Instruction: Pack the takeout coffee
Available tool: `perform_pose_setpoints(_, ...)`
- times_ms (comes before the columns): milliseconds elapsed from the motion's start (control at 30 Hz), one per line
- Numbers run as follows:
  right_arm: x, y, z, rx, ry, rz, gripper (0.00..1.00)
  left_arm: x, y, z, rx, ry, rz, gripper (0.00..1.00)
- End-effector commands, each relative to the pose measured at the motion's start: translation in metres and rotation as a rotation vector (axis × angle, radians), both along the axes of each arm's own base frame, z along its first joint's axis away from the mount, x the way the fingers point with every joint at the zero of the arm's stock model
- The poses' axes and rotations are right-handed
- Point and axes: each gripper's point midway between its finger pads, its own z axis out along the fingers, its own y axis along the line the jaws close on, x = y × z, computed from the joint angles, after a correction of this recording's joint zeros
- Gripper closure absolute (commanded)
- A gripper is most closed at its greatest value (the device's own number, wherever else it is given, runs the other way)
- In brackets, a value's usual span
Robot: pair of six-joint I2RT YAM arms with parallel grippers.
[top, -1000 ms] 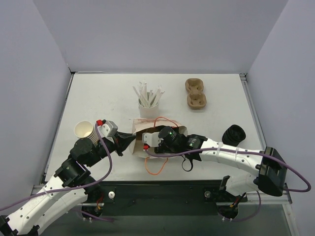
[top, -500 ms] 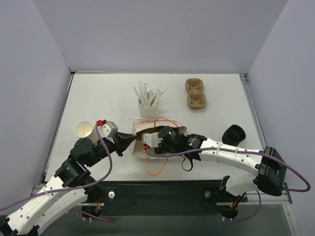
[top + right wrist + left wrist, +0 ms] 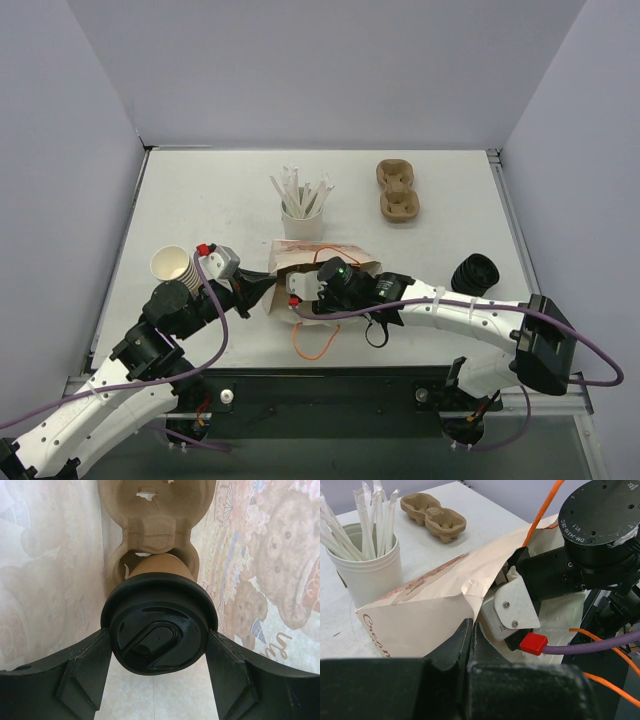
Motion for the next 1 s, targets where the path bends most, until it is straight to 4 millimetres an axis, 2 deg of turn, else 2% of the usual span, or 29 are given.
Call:
perform_pose_setpoints(0, 0.003, 0.006, 0.002, 0.019, -0.004, -0.004, 0.46, -0.001, 0.000, 0.010, -0.027, -0.028, -0.007, 1.00)
perform_pose_setpoints(800, 0.005, 0.000, -0.033, 0.019, 0.120, -0.087, 0.43, 0.001, 0.005, 0.003, 0.009, 0.005, 0.021, 1.00)
perform_pose_setpoints(967, 0.007, -0.005, -0.039, 0.010, 0.136, -0.105, 0.39, 0.003, 0.004, 0.003, 0.017, 0.007, 0.027, 1.00)
